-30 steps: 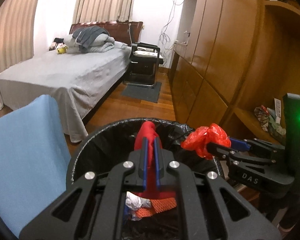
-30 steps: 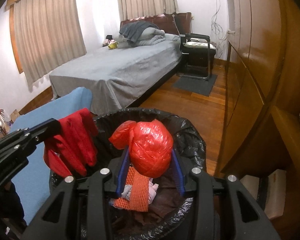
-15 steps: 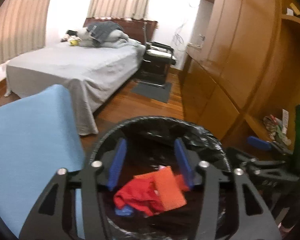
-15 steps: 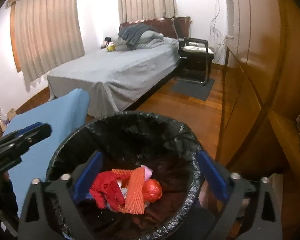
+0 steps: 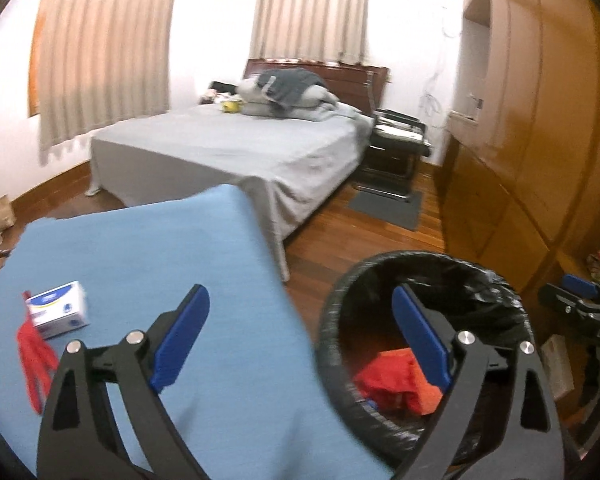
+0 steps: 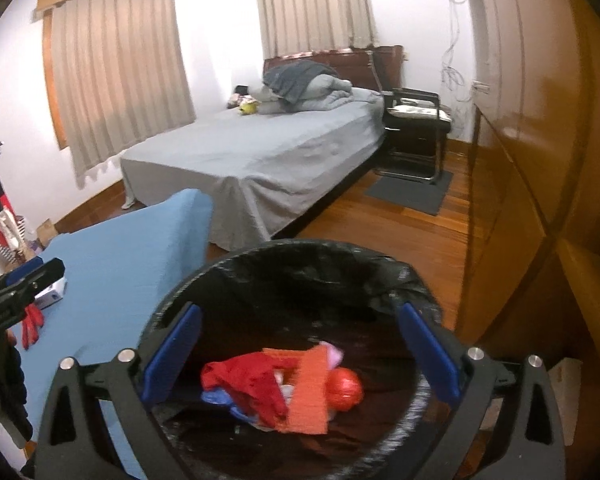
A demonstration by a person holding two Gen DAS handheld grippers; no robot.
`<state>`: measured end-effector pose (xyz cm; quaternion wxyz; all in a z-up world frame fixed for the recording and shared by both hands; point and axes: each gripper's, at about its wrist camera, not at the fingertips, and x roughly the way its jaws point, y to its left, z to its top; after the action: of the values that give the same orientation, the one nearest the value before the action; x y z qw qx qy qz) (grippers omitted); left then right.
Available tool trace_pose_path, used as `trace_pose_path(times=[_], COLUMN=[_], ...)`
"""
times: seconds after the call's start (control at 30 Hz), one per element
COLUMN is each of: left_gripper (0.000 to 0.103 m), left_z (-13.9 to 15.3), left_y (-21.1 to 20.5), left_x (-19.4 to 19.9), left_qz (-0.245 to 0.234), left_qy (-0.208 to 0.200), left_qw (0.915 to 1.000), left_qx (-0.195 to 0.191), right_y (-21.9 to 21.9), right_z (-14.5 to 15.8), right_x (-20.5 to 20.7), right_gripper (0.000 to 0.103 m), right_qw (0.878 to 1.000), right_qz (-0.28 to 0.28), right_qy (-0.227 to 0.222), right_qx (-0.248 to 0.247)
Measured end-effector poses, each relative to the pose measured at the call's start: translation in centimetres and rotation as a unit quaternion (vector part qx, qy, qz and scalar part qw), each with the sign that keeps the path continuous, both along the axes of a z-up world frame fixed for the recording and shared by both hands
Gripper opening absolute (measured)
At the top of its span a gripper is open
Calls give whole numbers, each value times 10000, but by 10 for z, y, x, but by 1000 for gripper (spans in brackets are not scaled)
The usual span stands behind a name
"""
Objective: Collect trash
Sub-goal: 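Move the left tool back to the second red glove on the table, then grasp the second red glove with the left tool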
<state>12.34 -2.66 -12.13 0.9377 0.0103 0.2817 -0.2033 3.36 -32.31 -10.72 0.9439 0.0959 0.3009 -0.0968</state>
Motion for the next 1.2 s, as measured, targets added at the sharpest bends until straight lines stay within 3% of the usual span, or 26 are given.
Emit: trace_pose_path(times=[0.53,0.9,1.2], left_gripper=[90,90,89], left_z=[1,-23,-63], left_y=[116,220,269], left_x=[9,37,62], left_qz=[1294,2389,2813], left_qy=[-92,208,787], left_qw=[9914,9699,9555], left_qx=[174,430,419], right_y=[112,188,234], right_z=[-1,-24,-45], right_x=[85,133,158], right_gripper=[97,97,97], right_qw=[9935,9858,9802], right_qz=[1132,1679,1950], right_qy=[-101,62,298], right_qx=[12,-61,-173])
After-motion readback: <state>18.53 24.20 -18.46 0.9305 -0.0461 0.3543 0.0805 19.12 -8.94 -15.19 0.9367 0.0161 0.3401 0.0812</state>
